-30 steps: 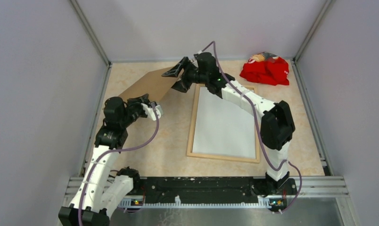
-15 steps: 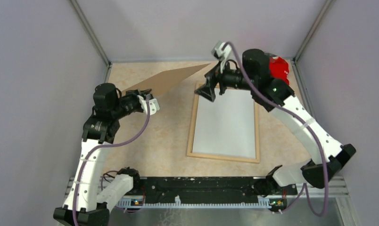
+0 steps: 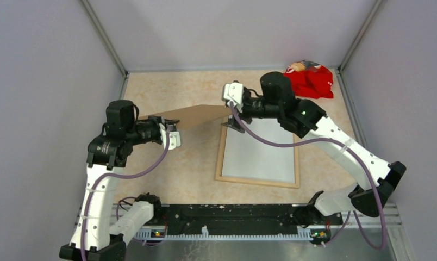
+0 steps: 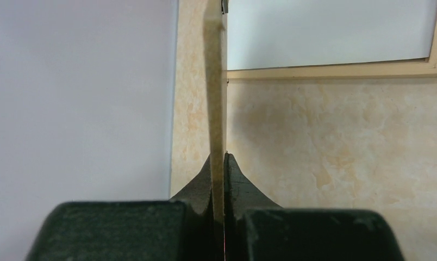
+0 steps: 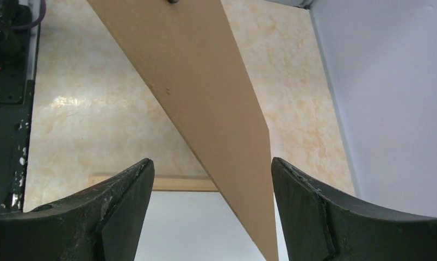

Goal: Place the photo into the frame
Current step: Turn over the photo frame item at the center of the board.

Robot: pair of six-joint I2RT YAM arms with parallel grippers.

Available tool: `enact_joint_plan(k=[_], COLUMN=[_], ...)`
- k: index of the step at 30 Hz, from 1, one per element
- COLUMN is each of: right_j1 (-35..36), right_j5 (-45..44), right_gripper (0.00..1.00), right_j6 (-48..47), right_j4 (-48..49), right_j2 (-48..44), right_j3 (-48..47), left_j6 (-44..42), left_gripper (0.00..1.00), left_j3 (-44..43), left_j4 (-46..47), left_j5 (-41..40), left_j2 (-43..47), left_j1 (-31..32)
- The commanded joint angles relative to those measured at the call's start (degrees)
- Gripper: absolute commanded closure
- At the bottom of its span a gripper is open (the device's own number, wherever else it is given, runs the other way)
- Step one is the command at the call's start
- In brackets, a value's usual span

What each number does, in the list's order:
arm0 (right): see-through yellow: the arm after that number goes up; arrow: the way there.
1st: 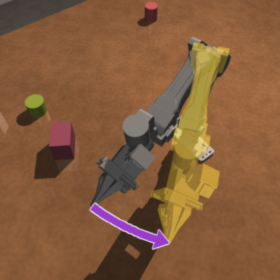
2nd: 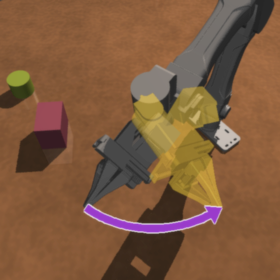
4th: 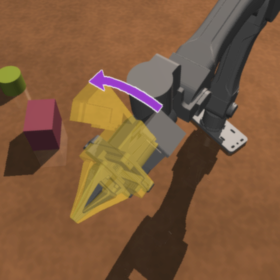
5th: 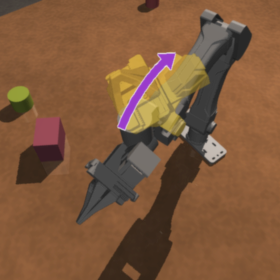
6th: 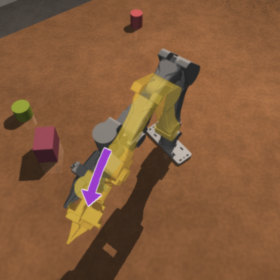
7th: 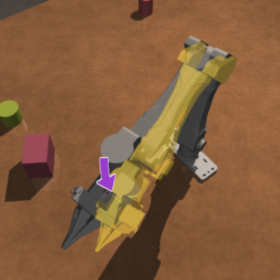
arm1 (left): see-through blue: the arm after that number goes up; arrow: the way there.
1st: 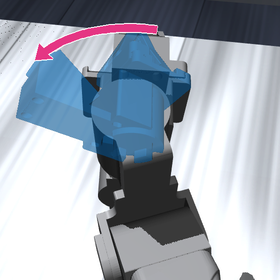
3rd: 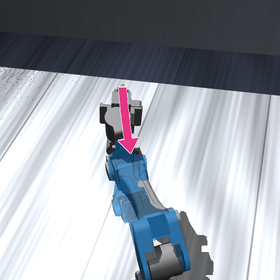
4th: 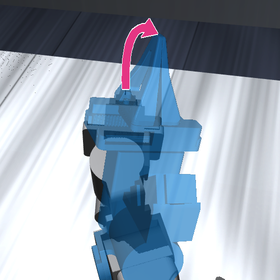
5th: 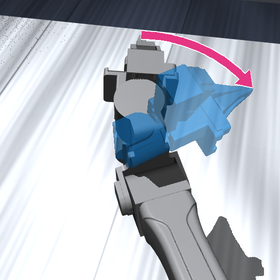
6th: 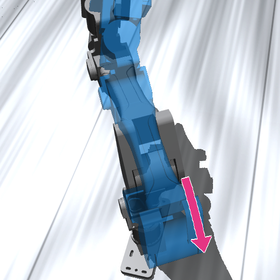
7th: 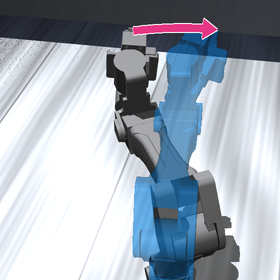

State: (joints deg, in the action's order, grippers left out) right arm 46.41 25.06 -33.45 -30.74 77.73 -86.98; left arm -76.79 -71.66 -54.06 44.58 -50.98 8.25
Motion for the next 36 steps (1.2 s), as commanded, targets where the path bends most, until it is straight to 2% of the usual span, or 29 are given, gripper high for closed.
enact_joint_plan(k=[1,6,10,13,15,17,18,22,23,24,25,26,30,33,36], right_j1=[3.4,5.2,6.0,6.9,7.4,7.8,8.1,8.9,9.0,9.1,9.0,9.0,9.0,8.8,6.8], right_j5=[0.9,0.8,-1.6,-4.7,-6.8,-8.9,-9.9,-12.9,-13.8,-14.5,-15.3,-15.6,-16.3,-19.3,-18.6], right_gripper=[0.22,0.25,0.35,0.53,0.68,0.95,1.0,1.0,1.0,1.0,1.0,1.0,1.0,1.0,1.0], right_j6=[-4.7,-4.7,-4.7,-5.7,-6.3,-6.4,-6.2,-4.3,-3.7,-2.9,-2.1,-1.2,1.9,7.1,18.1], right_j4=[-0.9,0.3,2.3,3.6,5.2,8.1,9.9,20.8,23.4,26.1,28.2,29.5,30.0,30.4,32.6], right_j2=[2.1,4.1,6.8,9.1,10.3,10.9,10.8,8.9,8.4,8.1,7.9,8.0,9.6,11.1,11.7], right_j3=[-0.8,-0.9,-1.2,-1.1,-0.9,-0.4,0.2,3.5,4.4,4.8,5.0,4.8,1.6,-1.2,-4.9], left_j6=[-4.6,-4.5,-4.4,-4.4,-4.5,-4.5,-4.3,-1.9,-0.9,0.6,2.3,3.5,9.3,17.2,27.2], left_gripper=[1.0,1.0,1.0,1.0,1.0,1.0,1.0,0.99,0.81,0.53,0.32,0.21,0.02,0.02,0.01], left_j3=[-3.6,-3.6,-3.5,-3.6,-3.4,-3.2,-2.9,-0.2,0.5,1.6,2.7,4.3,6.3,5.8,4.5], left_j4=[2.9,2.9,2.9,2.9,3.0,3.3,3.8,9.0,10.9,13.3,16.1,18.7,26.9,32.4,38.8], left_j5=[4.8,5.2,5.5,5.6,5.5,5.2,5.1,3.8,3.4,2.9,2.5,2.0,-0.1,-2.4,-3.9], left_j2=[1.7,2.2,2.6,3.0,3.1,3.4,3.6,5.6,6.3,7.1,8.0,8.8,10.7,10.5,9.1], left_j1=[-0.1,-0.1,-0.1,-0.1,-0.1,-0.1,-0.1,-0.1,-0.1,-0.1,-0.1,-0.1,-0.1,-0.1,-0.1])
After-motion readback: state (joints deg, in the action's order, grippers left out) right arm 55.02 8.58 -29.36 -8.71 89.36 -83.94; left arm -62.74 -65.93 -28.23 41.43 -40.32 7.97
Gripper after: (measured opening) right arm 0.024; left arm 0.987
